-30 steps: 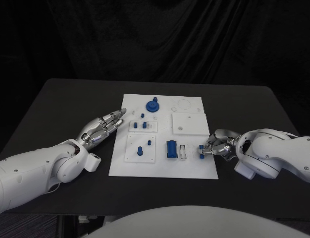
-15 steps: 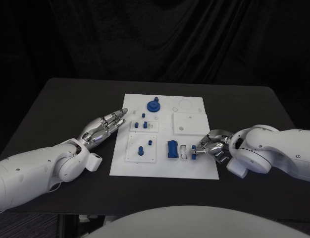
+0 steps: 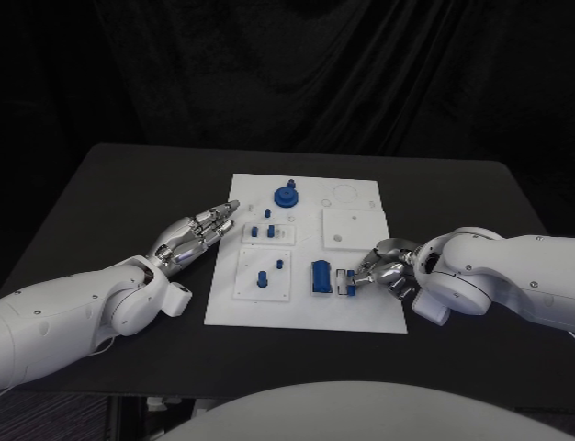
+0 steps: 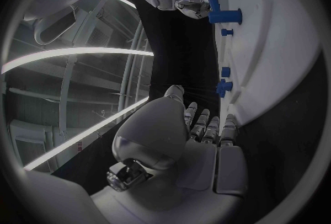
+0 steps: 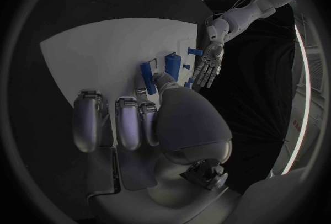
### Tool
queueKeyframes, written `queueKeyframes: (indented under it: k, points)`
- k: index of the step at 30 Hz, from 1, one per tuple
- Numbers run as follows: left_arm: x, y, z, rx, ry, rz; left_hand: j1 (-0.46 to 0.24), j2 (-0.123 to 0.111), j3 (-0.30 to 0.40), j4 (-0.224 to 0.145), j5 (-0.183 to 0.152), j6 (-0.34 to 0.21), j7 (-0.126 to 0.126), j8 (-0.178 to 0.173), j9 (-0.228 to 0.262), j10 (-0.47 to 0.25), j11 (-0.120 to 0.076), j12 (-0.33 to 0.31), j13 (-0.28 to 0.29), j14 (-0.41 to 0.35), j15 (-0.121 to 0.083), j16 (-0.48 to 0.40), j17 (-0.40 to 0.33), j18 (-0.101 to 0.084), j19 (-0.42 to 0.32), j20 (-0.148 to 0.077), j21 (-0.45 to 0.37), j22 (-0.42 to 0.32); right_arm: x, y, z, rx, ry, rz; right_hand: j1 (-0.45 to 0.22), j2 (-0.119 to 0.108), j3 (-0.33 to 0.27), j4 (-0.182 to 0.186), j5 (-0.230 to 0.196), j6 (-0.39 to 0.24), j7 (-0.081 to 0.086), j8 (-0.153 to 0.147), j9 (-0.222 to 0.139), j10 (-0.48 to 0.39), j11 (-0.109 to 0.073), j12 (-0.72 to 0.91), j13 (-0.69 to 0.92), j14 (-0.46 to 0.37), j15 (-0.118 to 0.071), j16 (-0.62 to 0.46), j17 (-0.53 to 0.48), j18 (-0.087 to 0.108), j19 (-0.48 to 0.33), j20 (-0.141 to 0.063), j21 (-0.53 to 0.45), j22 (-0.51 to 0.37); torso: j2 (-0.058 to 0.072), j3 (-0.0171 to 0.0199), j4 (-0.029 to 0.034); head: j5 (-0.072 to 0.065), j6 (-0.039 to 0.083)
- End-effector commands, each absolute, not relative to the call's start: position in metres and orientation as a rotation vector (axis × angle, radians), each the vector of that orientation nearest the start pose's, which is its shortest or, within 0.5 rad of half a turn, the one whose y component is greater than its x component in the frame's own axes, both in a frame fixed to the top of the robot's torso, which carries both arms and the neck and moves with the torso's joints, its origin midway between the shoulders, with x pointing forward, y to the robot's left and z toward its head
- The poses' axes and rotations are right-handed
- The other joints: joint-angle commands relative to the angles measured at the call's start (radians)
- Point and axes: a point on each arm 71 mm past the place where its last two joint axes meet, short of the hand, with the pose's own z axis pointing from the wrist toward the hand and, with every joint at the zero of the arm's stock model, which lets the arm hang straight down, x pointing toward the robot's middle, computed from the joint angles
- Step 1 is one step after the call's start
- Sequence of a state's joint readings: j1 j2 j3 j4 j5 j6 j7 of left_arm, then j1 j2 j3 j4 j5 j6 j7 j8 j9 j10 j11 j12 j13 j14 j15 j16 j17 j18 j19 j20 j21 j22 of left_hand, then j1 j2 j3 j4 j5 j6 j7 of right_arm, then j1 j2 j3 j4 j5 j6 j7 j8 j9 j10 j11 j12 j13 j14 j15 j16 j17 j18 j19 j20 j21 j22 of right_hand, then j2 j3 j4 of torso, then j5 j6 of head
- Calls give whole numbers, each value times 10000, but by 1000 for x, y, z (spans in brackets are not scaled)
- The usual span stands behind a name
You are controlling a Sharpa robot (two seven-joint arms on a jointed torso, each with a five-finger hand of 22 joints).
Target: Assemble the parts on the task board
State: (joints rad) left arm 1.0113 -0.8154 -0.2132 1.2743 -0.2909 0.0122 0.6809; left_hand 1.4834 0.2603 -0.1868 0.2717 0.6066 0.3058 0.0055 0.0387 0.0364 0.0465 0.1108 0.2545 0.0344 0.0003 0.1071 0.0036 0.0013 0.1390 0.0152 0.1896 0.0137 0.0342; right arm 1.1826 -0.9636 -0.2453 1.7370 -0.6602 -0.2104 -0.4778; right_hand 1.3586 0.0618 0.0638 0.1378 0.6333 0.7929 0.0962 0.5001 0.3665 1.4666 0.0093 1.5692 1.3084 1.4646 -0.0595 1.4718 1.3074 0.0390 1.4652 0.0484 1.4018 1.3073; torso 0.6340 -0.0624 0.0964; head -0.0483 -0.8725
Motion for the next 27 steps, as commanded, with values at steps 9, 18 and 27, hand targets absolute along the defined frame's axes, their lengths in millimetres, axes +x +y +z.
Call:
queueKeyframes:
  k: [9, 18, 27]
  points:
    - [439, 250, -314, -7684, 15626, -17252, 92, 42, 75, -1, 38, -8, 31, -1, 5, 0, 80, -19, -5, -3, 98, -36, -13, 99, 6, 58, -19, 6, 392, -219, -285, 7001, 24211, 6016, -197, -34, 33, 110, -180, 68, -1, -40, -45, 1042, 81, 16, 2624, 601, 63, -13, 16, 43, 392, 56, -40, 2060, -1, -2, 0, 86, -2]
    - [437, 250, -316, -7739, 15674, -17248, 92, 42, 75, -1, 38, -8, 31, -1, 5, 0, 80, -19, -5, -3, 98, -36, -13, 99, 6, 58, -19, 6, 392, -217, -285, 6916, 24257, 6093, -539, -76, -70, 376, -1054, 92, -10, -56, -125, 1042, 77, 16, 2624, 605, 64, 0, 31, 42, 395, 61, -30, 2062, 1, -1, -6, 124, -2]
    - [436, 250, -319, -7803, 15732, -17237, 96, 48, 87, -5, 39, -20, 30, -4, 3, -1, 85, -21, -6, -3, 105, -36, -13, 98, 6, 62, -19, 5, 393, -216, -285, 6872, 24176, 6220, -886, -128, -289, 716, -2054, 183, -41, 27, -154, 1042, 53, 16, 2624, 606, 45, 8, 32, 42, 395, 47, -29, 2062, 1, 1, -6, 162, -2]
